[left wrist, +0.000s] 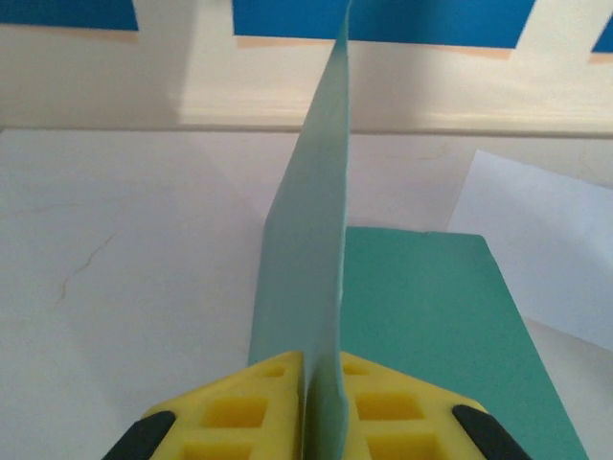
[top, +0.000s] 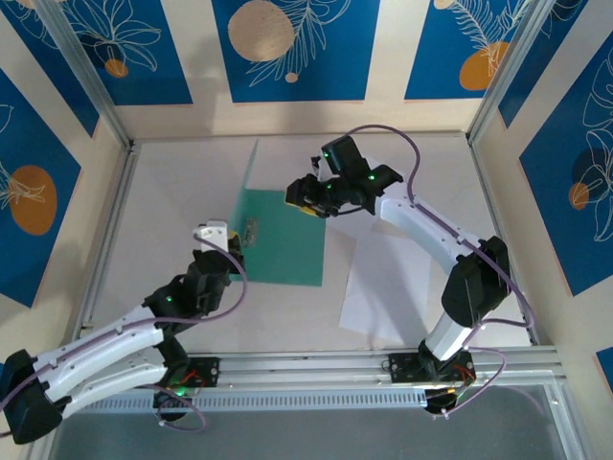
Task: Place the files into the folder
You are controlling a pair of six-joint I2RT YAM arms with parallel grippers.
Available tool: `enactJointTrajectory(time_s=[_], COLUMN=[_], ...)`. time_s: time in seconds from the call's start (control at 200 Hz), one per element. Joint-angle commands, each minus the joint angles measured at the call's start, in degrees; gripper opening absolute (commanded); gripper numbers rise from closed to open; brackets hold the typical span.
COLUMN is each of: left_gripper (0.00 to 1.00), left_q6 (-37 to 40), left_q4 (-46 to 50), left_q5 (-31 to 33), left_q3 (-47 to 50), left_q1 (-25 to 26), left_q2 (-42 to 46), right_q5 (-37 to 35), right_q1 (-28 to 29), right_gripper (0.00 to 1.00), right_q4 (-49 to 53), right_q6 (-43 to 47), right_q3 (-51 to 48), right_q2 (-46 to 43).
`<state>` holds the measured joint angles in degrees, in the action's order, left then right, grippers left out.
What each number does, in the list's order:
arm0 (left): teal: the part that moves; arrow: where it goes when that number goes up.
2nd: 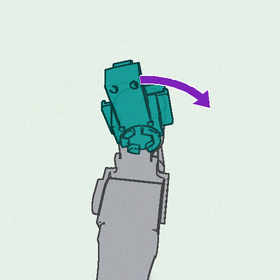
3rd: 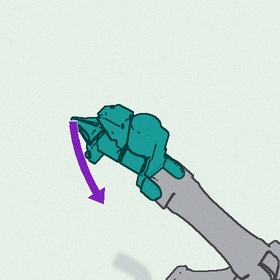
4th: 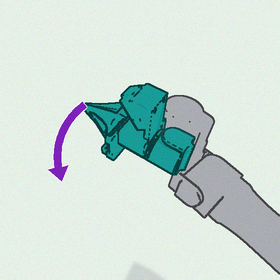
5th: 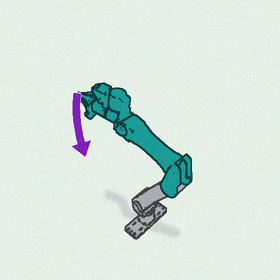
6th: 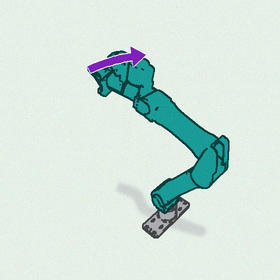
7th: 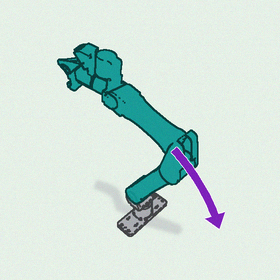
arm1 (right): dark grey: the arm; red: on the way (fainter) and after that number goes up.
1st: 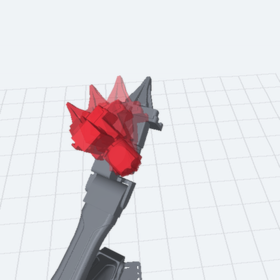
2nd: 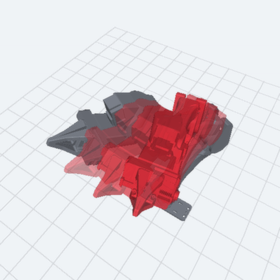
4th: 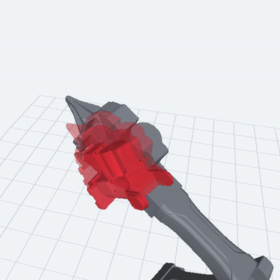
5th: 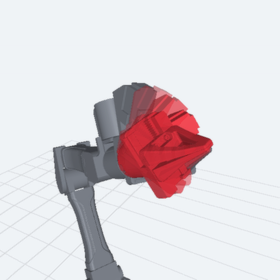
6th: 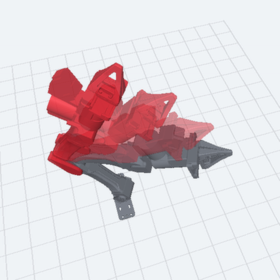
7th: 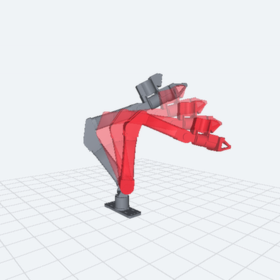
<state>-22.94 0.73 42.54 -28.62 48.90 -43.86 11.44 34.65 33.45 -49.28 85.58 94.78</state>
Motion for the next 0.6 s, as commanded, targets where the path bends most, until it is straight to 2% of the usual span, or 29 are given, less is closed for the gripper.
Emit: enactJointTrajectory(time_s=[0.0,0.345,0.53,0.595], left_gripper=[0.13,0.14,0.30,0.40], left_q6=[-5.3,-13.4,-14.6,-14.6], left_q4=[0.3,6.0,7.0,7.2], left_q5=[-6.1,-14.8,-20.8,-22.4], left_q3=[3.2,6.7,7.5,7.6], left_q1=[-4.3,-15.3,-21.6,-23.3], left_q2=[4.4,11.5,11.0,10.7], right_q5=[0.2,0.5,0.6,0.9], right_q1=[-0.6,-1.6,-2.2,-2.5], right_gripper=[0.49,0.50,0.49,0.49], right_q4=[-1.6,-3.8,-4.1,-4.3], right_q6=[-0.8,-0.7,-0.7,-0.7], right_q3=[-4.0,-8.9,-10.6,-11.3], right_q2=[-2.4,-2.4,-1.7,-1.6])
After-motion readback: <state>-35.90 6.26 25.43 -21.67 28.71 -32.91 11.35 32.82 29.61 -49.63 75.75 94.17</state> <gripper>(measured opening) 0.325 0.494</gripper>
